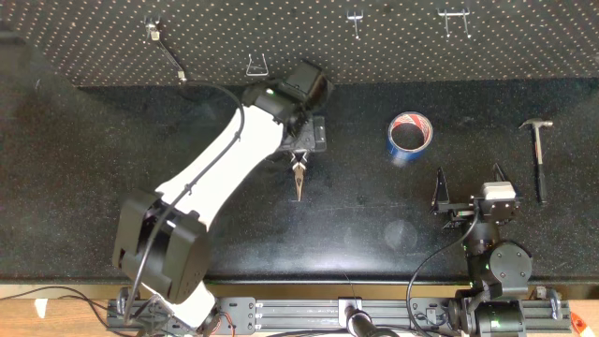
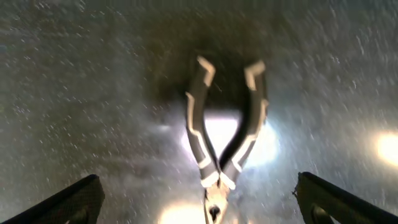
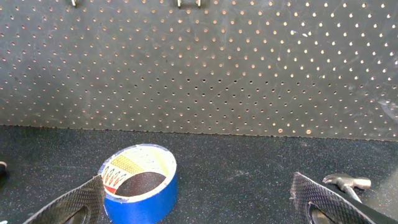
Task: Place Tools Onto Pegboard
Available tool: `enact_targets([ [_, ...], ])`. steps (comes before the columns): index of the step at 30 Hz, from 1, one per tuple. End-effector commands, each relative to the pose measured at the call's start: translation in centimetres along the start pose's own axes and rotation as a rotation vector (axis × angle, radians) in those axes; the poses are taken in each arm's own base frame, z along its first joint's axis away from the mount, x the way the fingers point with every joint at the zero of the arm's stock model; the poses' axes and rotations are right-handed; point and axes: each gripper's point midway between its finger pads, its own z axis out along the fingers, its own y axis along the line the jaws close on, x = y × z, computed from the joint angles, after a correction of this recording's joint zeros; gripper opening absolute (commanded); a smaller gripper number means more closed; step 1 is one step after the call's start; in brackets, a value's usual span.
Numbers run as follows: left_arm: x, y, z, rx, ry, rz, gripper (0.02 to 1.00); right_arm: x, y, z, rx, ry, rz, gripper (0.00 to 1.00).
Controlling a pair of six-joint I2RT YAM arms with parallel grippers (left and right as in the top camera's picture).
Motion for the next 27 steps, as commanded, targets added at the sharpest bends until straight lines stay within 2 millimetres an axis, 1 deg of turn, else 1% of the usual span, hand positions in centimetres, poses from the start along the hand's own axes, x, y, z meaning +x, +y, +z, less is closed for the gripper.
enact_targets([
  [1, -1.7, -0.5, 0.8, 0.015, -0.032, -0.010, 0.998, 0.1, 0.3, 0.0, -0.013, 0.001, -0.014, 0.976],
  [4, -1.7, -1.5, 1.7, 0.055, -0.016, -0.009, 1.000, 0.1, 0.3, 0.0, -0.013, 0.001, -0.014, 0.976],
  [8, -1.2, -1.5, 2.7, 0.046, 0.016, -0.005, 0.998, 0.1, 0.3, 0.0, -0.013, 0.001, -0.014, 0.974],
  [15, -1.1, -1.4, 3.4, 0.032, 0.023, 0.035, 0.998, 0.1, 0.3, 0.0, -0.013, 0.001, -0.014, 0.976],
  [21, -1.2, -2.0, 3.5, 0.061, 0.021, 0.102, 0.998, 0.1, 0.3, 0.0, -0.013, 0.001, -0.014, 0.976],
  [24, -1.4, -2.4, 4.0, 0.076, 0.021, 0.101, 0.998, 0.1, 0.3, 0.0, -0.013, 0.001, -0.014, 0.976],
  [27, -1.0, -2.8, 4.6, 0.094, 0.044, 0.134, 0.998, 0.1, 0.3, 0.0, -0.013, 0.001, -0.014, 0.976],
])
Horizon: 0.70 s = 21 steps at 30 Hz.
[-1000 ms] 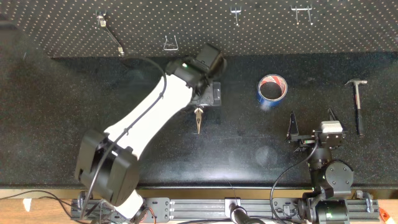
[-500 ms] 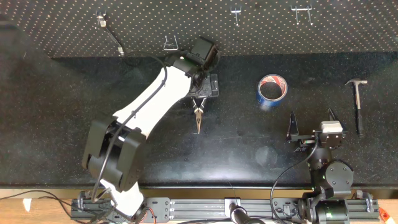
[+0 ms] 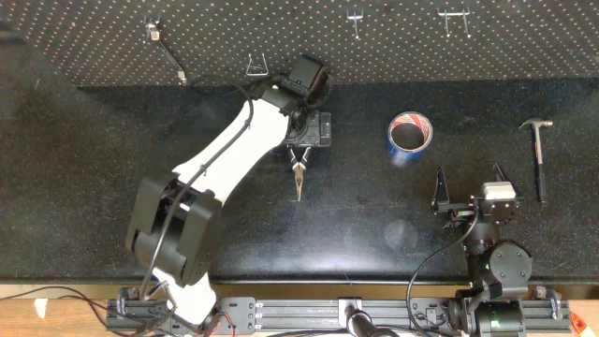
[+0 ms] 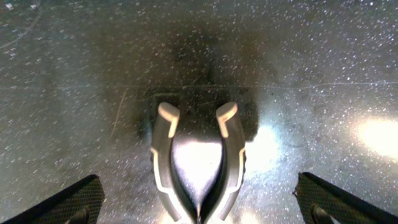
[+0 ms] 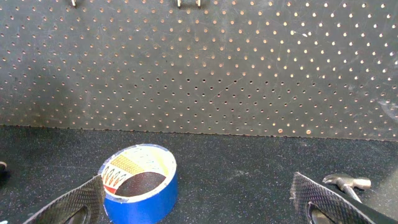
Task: Place Tools Onto Pegboard
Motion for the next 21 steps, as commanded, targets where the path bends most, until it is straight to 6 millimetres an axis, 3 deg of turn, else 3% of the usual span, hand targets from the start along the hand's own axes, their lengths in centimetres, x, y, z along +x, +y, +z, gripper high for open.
enact_targets([
  [1, 0.2, -0.8, 1.4, 0.029, 0.042, 0.056, 0.998, 0.1, 0.3, 0.0, -0.013, 0.001, -0.014, 0.976],
  [21, 0.5, -0.1, 2.6, 0.020, 0.080, -0.009, 0.998, 0.1, 0.3, 0.0, -0.013, 0.001, -0.014, 0.976],
])
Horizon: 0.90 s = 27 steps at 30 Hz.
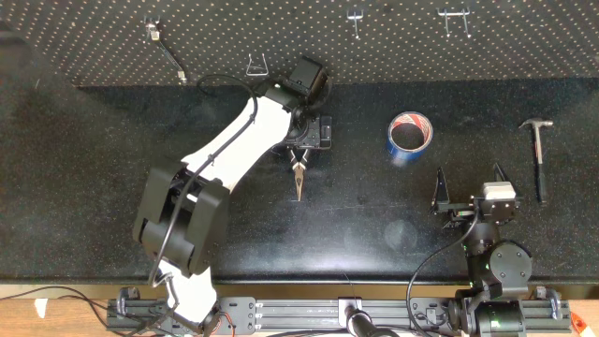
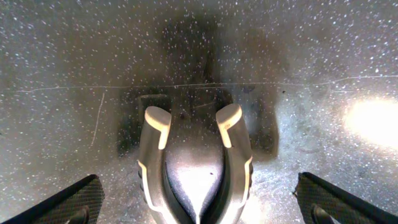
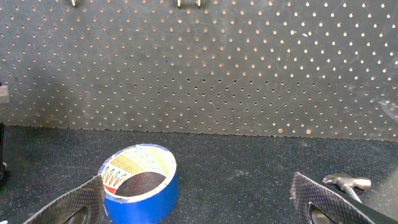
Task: Place Tools Onto Pegboard
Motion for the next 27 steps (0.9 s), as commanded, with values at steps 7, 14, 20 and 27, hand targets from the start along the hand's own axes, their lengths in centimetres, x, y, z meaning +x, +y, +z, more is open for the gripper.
enact_targets([
  [7, 0.4, 0.1, 1.6, -0.008, 0.052, -0.050, 0.998, 0.1, 0.3, 0.0, -0.013, 0.001, -0.014, 0.976],
  [14, 0.5, 0.2, 2.0, -0.013, 0.060, -0.066, 0.978, 0.1, 0.3, 0.0, -0.013, 0.001, -0.014, 0.976],
  [20, 0.5, 0.2, 2.0, -0.013, 0.059, -0.066, 0.590, 0.1, 0.3, 0.0, -0.013, 0.001, -0.014, 0.976],
  [27, 0.5, 0.2, 2.0, -0.013, 0.060, -0.066, 0.478, 0.1, 0.3, 0.0, -0.013, 0.001, -0.014, 0.976],
])
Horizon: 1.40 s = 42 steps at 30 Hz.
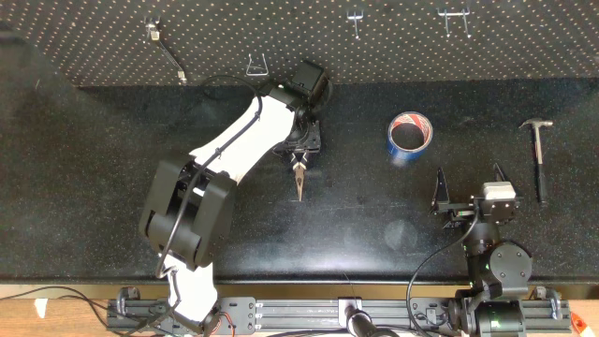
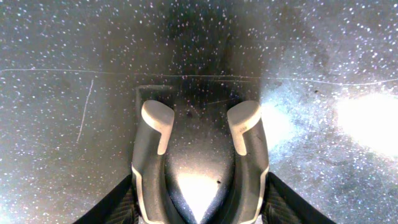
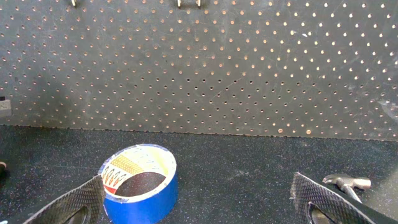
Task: Place Tools Onto Pegboard
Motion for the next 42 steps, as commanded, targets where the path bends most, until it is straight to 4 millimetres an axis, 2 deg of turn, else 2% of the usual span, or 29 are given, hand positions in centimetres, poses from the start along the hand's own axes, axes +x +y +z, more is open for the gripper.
enact_targets([
  [1, -0.4, -0.1, 0.4, 0.004, 0.008, -0.010, 0.478, 0.1, 0.3, 0.0, -0.013, 0.001, -0.014, 0.976],
  [12, -0.4, 0.0, 0.4, 0.003, 0.007, -0.010, 0.470, 0.1, 0.3, 0.0, -0.013, 0.001, -0.014, 0.976],
  [14, -0.4, -0.1, 0.4, 0.005, 0.005, -0.009, 0.325, 0.1, 0.3, 0.0, -0.013, 0.001, -0.014, 0.976],
  [16, -0.4, -0.2, 0.3, 0.009, 0.002, -0.009, 0.027, 0.1, 0.3, 0.0, -0.013, 0.001, -0.014, 0.976],
  [20, 0.2, -0.3, 0.1, 0.007, 0.021, -0.005, 0.025, 0.1, 0.3, 0.0, -0.013, 0.001, -0.014, 0.976],
  [23, 0.9, -0.9, -2.1, 0.015, -0.007, 0.022, 0.029, 0.1, 0.3, 0.0, -0.013, 0.001, -0.014, 0.976],
  [26, 1.3, -0.9, -4.8, 0.033, -0.058, -0.067, 0.029, 0.1, 0.3, 0.0, -0.013, 0.001, -0.014, 0.976],
  [30, 3.0, 1.5, -7.9, 0.011, -0.120, -0.136, 0.027, 0.1, 0.3, 0.0, -0.013, 0.001, -0.014, 0.976],
  [35, 5.7, 5.2, -10.4, 0.004, -0.224, -0.158, 0.029, 0.1, 0.3, 0.0, -0.013, 0.001, -0.014, 0.976],
  [37, 5.1, 6.8, -11.8, 0.035, -0.347, -0.201, 0.027, 0.1, 0.3, 0.0, -0.013, 0.001, -0.014, 0.976],
  [39, 3.2, 8.0, -13.3, 0.033, -0.475, -0.218, 0.027, 0.1, 0.3, 0.0, -0.013, 0.001, -0.014, 0.976],
  [42, -2.0, 9.5, -16.2, -0.013, -0.711, -0.181, 0.027, 0.1, 0.3, 0.0, -0.013, 0.001, -0.014, 0.976],
])
